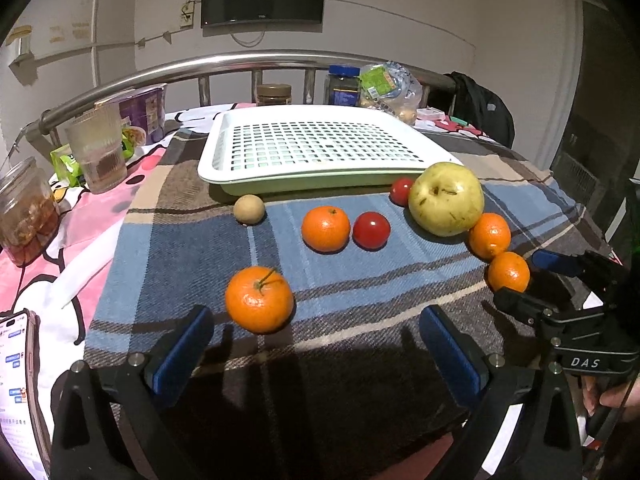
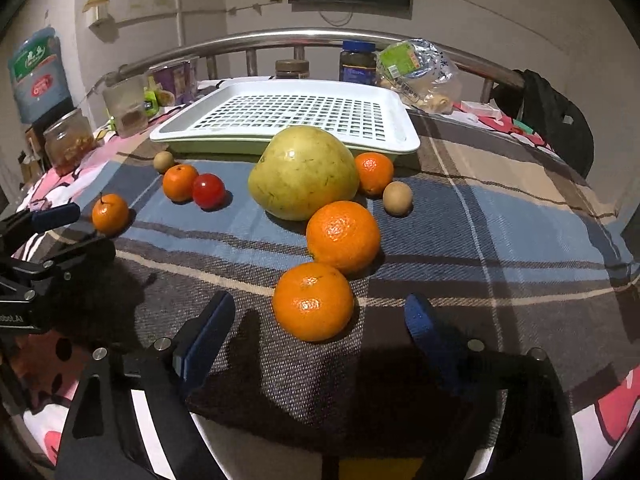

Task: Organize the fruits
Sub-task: 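Grasp a tangerine with the left tool while the right tool grasps another tangerine, then lift both held tangerines and carry them over the white tray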

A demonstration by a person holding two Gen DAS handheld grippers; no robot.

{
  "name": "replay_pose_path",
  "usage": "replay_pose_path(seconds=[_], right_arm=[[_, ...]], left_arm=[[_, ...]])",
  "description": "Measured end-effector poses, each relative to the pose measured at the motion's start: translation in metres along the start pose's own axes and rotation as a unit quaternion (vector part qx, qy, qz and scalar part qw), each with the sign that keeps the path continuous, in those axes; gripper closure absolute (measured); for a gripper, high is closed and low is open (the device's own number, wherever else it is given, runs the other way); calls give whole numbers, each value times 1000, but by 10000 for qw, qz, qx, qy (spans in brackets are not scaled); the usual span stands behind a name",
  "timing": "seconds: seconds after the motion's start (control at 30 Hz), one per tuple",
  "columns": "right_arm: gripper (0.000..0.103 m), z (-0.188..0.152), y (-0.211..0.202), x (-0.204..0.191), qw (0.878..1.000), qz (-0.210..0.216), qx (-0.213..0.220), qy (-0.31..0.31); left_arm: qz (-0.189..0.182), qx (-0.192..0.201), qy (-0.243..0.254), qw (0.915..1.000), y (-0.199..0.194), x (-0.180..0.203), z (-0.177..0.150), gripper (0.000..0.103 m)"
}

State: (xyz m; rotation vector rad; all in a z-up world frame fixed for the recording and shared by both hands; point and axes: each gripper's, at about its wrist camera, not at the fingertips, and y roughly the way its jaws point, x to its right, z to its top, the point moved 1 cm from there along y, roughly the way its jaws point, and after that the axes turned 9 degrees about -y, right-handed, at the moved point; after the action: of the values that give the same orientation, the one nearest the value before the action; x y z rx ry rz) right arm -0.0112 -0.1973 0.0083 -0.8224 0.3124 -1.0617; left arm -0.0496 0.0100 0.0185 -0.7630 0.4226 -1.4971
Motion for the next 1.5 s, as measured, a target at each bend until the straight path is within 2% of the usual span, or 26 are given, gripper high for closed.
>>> replay_pose_path(seconds=[0.1, 0.4, 0.53, 0.7, 0.83, 0.9, 0.97, 1.27, 1.5], right_arm=[[17, 0, 2, 0, 10000, -7, -71, 46], [19, 0, 0, 1, 9984, 469, -159, 257], [28, 0, 2, 8, 9960, 745, -232, 431], [46, 0, 6, 8, 9956, 782, -313, 406], [52, 2, 3, 7, 9964, 728, -252, 342], [56, 3, 4, 8, 9968, 694, -254, 321], [62, 3, 5, 10, 9970, 647, -270, 330], [64, 7, -3, 10, 9963, 774, -136, 351], [64, 35, -25, 8, 9937, 1048, 289, 269]], left_arm=[[-48, 9, 15, 10000, -1, 1, 0, 0], [-56, -74, -111, 9999, 1, -6, 10, 5], [-21, -114, -162, 9998, 6, -10, 16, 15], [91, -135, -193, 9997, 10, -15, 17, 20], [174, -235, -183, 9994, 17, -19, 16, 33], [219, -326, -200, 9990, 22, -21, 15, 43], [352, -392, -163, 9985, 26, -22, 13, 61], [-31, -451, -144, 9989, 14, -11, 15, 61], [-439, -307, -125, 9985, -3, 12, 31, 61]])
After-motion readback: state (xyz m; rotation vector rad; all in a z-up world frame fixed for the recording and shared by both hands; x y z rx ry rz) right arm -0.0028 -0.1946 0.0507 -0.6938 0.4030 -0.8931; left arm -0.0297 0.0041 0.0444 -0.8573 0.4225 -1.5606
